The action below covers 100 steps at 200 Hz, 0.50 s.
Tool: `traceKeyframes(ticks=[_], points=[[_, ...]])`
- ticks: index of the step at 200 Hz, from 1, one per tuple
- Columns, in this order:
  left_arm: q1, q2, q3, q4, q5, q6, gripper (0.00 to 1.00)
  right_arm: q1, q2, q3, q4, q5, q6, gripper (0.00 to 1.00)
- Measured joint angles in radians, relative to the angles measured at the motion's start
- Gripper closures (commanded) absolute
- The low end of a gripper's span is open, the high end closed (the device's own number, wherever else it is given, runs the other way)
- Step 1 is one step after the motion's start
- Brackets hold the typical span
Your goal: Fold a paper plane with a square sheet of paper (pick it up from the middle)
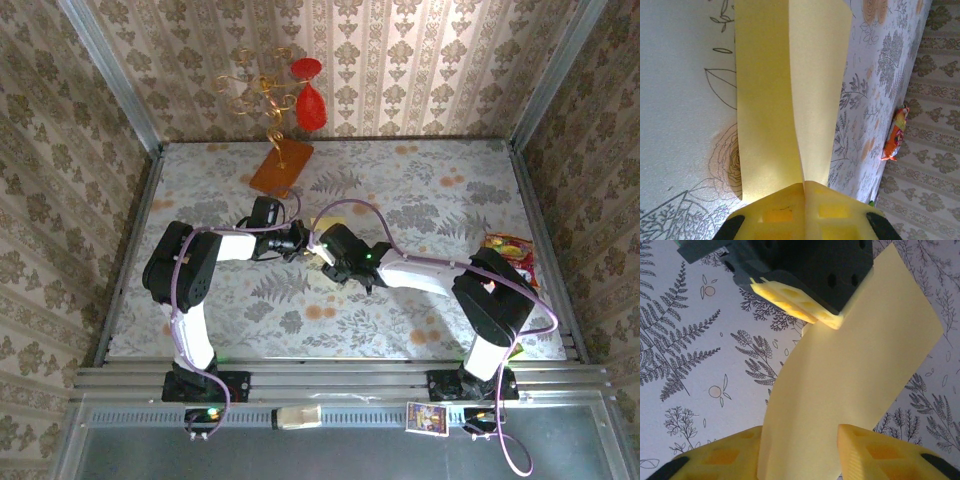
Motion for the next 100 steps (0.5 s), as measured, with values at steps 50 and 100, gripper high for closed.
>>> traceKeyframes(ticks=[50, 100], points=[[0.001, 0.000, 0.002, -0.010, 0.000, 0.000, 0.96, -0.033, 0.000, -0.032, 0.003, -0.078, 0.028, 0.66], [0.001, 0.000, 0.002, -0.012, 0.000, 0.000, 0.96, -0.066, 0.000, -0.043, 0.006, -0.147, 0.055, 0.73]])
